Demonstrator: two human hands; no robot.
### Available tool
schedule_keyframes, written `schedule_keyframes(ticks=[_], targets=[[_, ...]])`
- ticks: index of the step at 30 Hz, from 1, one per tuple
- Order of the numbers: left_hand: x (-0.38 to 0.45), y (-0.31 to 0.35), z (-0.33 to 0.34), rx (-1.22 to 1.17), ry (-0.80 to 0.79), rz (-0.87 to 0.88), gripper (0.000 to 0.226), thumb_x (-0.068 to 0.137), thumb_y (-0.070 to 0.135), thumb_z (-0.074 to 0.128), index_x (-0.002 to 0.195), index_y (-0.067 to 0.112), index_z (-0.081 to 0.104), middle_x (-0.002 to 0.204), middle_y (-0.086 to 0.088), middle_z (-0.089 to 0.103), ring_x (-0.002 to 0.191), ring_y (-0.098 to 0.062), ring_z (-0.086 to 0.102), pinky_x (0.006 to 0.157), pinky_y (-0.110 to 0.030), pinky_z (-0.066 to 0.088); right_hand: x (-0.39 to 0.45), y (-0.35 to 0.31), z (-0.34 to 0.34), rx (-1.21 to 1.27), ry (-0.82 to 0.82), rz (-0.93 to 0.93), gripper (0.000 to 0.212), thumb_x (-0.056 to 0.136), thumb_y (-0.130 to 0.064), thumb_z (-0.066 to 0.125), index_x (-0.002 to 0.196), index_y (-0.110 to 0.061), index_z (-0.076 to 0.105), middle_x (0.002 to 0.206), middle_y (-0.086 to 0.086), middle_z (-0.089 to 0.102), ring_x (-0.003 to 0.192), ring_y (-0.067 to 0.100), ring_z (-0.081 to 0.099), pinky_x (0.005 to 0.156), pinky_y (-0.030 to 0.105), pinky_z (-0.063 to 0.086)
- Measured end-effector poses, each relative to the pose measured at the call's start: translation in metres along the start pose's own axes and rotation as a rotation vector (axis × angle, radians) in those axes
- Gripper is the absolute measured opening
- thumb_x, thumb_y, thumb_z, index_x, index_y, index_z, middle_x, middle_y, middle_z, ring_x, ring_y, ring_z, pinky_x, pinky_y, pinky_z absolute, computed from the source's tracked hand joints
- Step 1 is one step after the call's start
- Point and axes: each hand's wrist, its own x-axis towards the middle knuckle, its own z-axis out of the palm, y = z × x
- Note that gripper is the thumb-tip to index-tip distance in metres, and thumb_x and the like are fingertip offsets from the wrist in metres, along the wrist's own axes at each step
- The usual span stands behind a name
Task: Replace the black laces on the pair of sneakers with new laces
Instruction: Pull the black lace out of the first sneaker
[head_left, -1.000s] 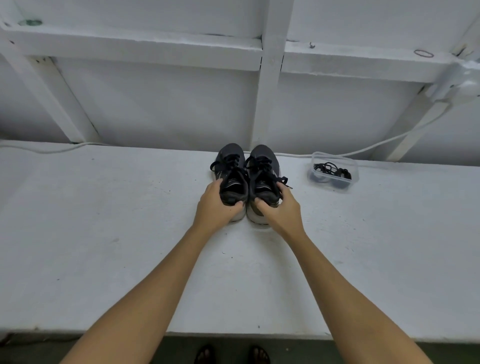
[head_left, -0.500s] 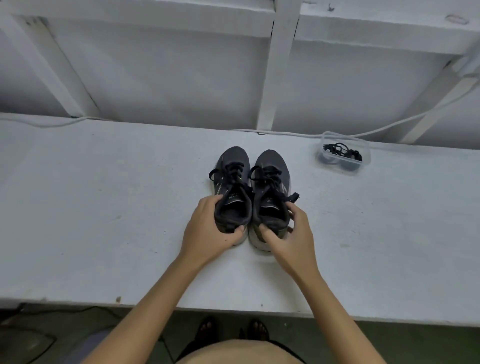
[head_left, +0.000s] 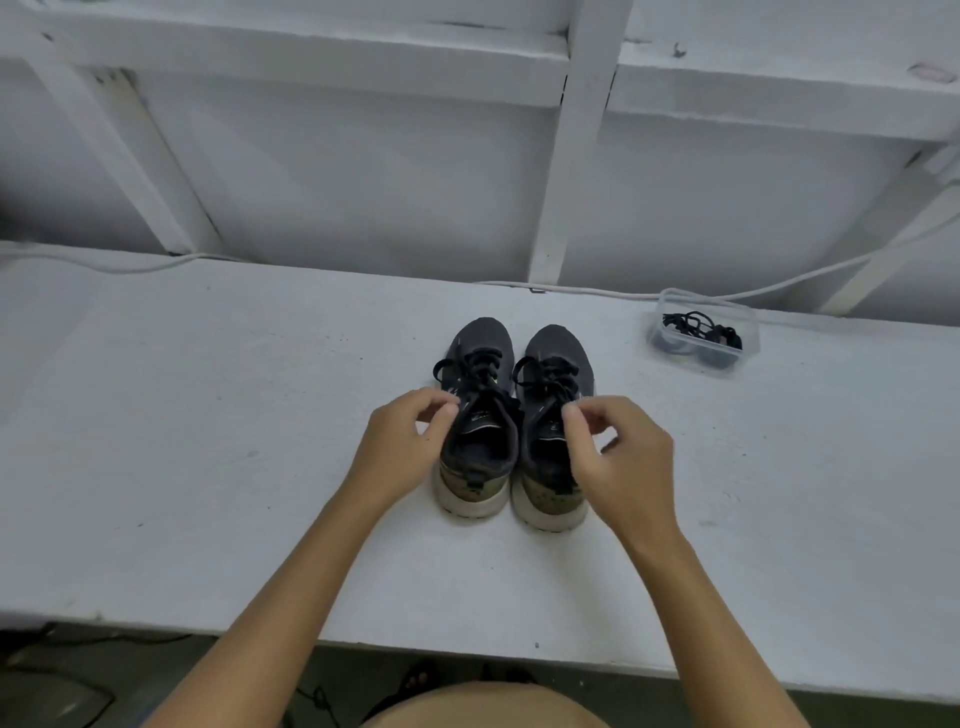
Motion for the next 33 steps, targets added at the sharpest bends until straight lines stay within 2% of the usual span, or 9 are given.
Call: schedule_keyframes(ticks=[2,5,10,13,17,21,25,27,33], targets=[[0.013,0.002,0.000,0.009,0.002,0.049,0.014,0.098,0.023,0.059,0.105,0.028,0.071,0.101,0.021,0.069,0.093,0.005,0.062,0.079,-0.005,0.043,0.018,-0.005,0.007,-0.110,-0.132,-0.084,0.005,0.091,-0.025,0.069,0.091,-0.028,0.074,0.086,-0.020,0.069,0.087,0.006,0.060,0.076,0.026,0.050],[0.030,0.007,0.002,0.094,-0.022,0.096,0.017,0.098,0.022,0.059,0.111,0.026,0.070,0.105,0.015,0.068,0.092,0.000,0.061,0.077,-0.004,0.041,0.042,-0.010,0.025,-0.244,-0.335,-0.160,0.024,0.091,-0.042,0.068,0.110,-0.029,0.074,0.097,-0.017,0.071,0.100,0.011,0.053,0.079,0.030,0.049],[0.049,0.006,0.005,0.212,-0.112,0.111,0.027,0.102,0.024,0.052,0.125,0.024,0.066,0.117,0.002,0.061,0.103,-0.011,0.059,0.090,-0.022,0.045,0.063,-0.010,0.045,-0.389,-0.513,-0.187,0.039,0.090,-0.053,0.065,0.121,-0.030,0.071,0.111,-0.013,0.072,0.109,0.015,0.053,0.087,0.034,0.048],[0.055,0.004,0.003,0.234,-0.173,0.120,0.028,0.102,0.025,0.050,0.127,0.025,0.064,0.118,0.004,0.060,0.103,-0.011,0.058,0.093,-0.026,0.047,0.061,-0.007,0.050,-0.429,-0.523,-0.189,0.034,0.093,-0.052,0.061,0.119,-0.033,0.072,0.105,-0.012,0.074,0.099,0.012,0.062,0.080,0.031,0.050],[0.057,-0.005,0.002,0.234,-0.135,0.160,0.012,0.098,0.025,0.059,0.104,0.022,0.068,0.101,0.007,0.064,0.093,-0.008,0.059,0.085,-0.029,0.051,0.059,-0.005,0.051,-0.409,-0.510,-0.166,0.030,0.093,-0.049,0.060,0.116,-0.034,0.073,0.102,-0.014,0.075,0.092,0.008,0.068,0.080,0.033,0.053],[0.057,-0.018,0.001,0.257,-0.066,0.237,0.008,0.099,0.029,0.055,0.093,0.026,0.060,0.100,0.014,0.059,0.102,-0.011,0.049,0.084,-0.028,0.043,0.060,-0.006,0.050,-0.373,-0.509,-0.123,0.031,0.092,-0.048,0.062,0.118,-0.034,0.072,0.103,-0.015,0.075,0.093,0.006,0.067,0.082,0.030,0.051],[0.060,-0.014,-0.008,0.275,-0.002,0.284,0.008,0.099,0.025,0.057,0.093,0.023,0.063,0.084,0.025,0.056,0.090,-0.005,0.048,0.075,-0.027,0.042,0.059,-0.007,0.052,-0.376,-0.501,-0.089,0.028,0.092,-0.046,0.062,0.116,-0.034,0.072,0.073,-0.018,0.062,0.070,0.003,0.054,0.073,0.029,0.047],[0.061,-0.008,-0.011,0.276,0.034,0.292,0.009,0.099,0.024,0.057,0.091,0.023,0.062,0.081,0.026,0.055,0.086,-0.006,0.049,0.073,-0.026,0.042,0.058,-0.007,0.053,-0.381,-0.498,-0.077,0.028,0.092,-0.045,0.061,0.116,-0.034,0.071,0.067,-0.020,0.055,0.068,0.003,0.052,0.075,0.031,0.049],[0.056,-0.005,-0.018,0.063,-0.283,-0.026,0.014,0.100,0.035,0.054,0.091,0.028,0.063,0.084,0.008,0.065,0.071,0.000,0.058,0.065,-0.013,0.045,0.058,-0.007,0.048,-0.375,-0.507,-0.049,0.028,0.092,-0.045,0.063,0.117,-0.034,0.071,0.100,-0.017,0.075,0.091,0.005,0.065,0.076,0.026,0.046]])
